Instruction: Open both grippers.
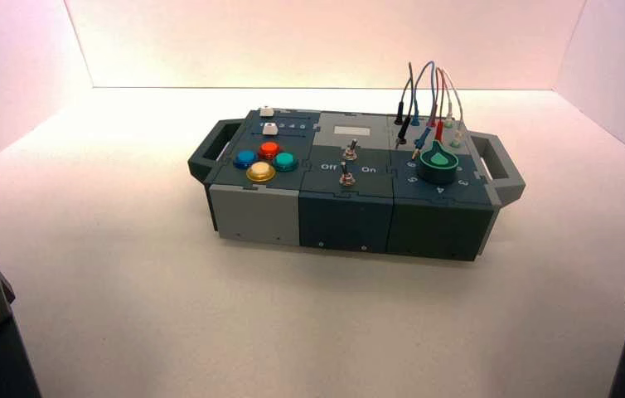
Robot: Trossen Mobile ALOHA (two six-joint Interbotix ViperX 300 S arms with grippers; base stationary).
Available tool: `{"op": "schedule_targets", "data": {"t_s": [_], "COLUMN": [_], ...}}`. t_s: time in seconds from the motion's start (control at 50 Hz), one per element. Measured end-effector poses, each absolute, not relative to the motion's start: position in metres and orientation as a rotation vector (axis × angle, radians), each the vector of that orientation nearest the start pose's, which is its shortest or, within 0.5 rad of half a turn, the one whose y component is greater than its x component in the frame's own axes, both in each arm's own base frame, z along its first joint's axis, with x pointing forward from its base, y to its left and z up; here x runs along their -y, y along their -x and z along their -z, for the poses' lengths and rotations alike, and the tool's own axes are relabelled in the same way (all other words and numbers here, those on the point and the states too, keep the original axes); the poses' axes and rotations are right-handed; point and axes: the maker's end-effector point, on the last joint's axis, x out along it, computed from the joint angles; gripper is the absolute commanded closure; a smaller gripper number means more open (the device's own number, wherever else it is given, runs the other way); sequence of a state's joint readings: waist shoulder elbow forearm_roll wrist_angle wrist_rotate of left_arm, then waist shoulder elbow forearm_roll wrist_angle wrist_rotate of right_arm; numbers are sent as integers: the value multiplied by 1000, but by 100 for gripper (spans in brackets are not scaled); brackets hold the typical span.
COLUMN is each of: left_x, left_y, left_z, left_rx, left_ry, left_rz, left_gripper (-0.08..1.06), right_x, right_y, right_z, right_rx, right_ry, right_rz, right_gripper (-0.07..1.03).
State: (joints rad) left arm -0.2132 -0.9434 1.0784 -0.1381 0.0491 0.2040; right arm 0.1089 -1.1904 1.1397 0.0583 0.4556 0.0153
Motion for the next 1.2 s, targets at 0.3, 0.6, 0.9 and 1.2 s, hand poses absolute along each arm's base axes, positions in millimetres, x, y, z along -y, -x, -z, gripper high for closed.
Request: {"op": "schedule_targets", "data": {"t_s": [0.3, 0.6, 0.9, 1.2], "left_x": [59, 59, 59, 60], "left_y": [-264, -267, -267, -268], "left_z": [-263, -259, -258, -255], "left_rx": [-234, -253, -259, -274], "left_ry": [-98, -102, -102, -111], "left_rz": [229, 230, 230, 233], "left_gripper": [-5, -5, -5, -5], "right_x": [-27, -27, -27, -27], "right_y": [-205, -205, -205, -205], "right_z": [-237, -237, -237, -237], "right_rx": [-411, -411, -409, -409], "right_ry": [-56, -62, -62, -61], "right_rz": [-119, -117, -118, -117], "right_gripper": [-3, -3, -3, -3]}}
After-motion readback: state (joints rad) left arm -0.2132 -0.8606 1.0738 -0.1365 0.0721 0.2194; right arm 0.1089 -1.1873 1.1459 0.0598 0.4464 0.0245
